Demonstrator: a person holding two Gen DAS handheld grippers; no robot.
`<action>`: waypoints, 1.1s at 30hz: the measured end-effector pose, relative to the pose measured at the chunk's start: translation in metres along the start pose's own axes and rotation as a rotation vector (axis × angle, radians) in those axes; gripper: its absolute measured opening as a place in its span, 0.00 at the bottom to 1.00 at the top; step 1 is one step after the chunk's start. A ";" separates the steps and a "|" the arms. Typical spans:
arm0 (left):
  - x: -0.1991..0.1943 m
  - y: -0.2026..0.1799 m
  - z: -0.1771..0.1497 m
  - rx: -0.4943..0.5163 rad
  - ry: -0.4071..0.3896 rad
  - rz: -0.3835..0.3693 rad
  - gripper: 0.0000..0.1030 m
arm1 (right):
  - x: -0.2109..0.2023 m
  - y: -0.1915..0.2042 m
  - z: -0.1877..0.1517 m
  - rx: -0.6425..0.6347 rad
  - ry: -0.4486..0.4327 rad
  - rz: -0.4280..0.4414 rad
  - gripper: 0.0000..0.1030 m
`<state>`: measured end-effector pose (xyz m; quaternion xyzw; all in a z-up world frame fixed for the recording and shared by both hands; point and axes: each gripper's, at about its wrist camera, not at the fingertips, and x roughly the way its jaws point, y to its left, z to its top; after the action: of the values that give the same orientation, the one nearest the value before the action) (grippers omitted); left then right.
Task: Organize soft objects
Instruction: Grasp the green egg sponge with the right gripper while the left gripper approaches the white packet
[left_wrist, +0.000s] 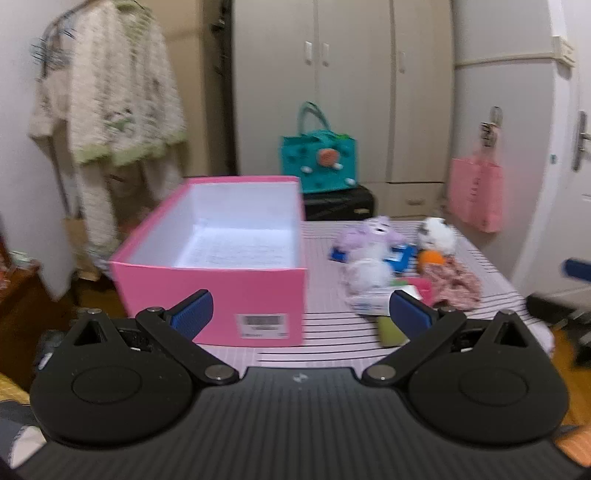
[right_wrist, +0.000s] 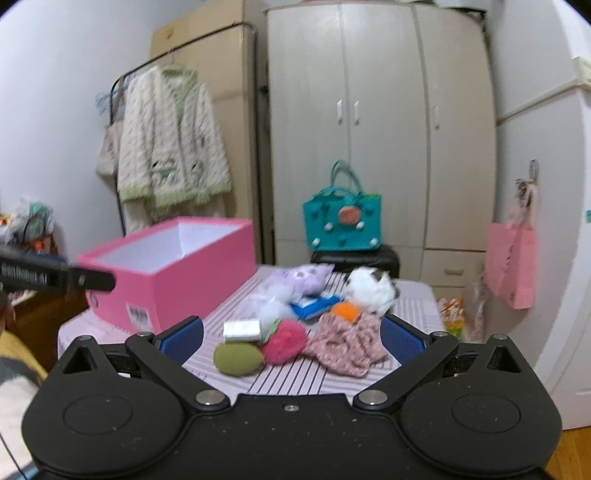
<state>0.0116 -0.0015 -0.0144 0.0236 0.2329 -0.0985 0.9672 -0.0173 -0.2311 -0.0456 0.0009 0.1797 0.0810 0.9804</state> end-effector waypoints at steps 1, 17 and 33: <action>0.004 -0.002 0.001 0.002 0.010 -0.030 0.98 | 0.006 0.000 -0.003 -0.002 0.013 0.014 1.00; 0.084 -0.062 0.018 0.110 0.184 -0.245 0.71 | 0.098 0.009 -0.040 0.017 0.157 0.302 0.79; 0.162 -0.081 0.009 0.135 0.331 -0.240 0.61 | 0.144 0.018 -0.049 0.004 0.191 0.263 0.70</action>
<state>0.1410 -0.1110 -0.0800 0.0765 0.3825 -0.2233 0.8933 0.0953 -0.1916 -0.1414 0.0186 0.2704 0.2081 0.9398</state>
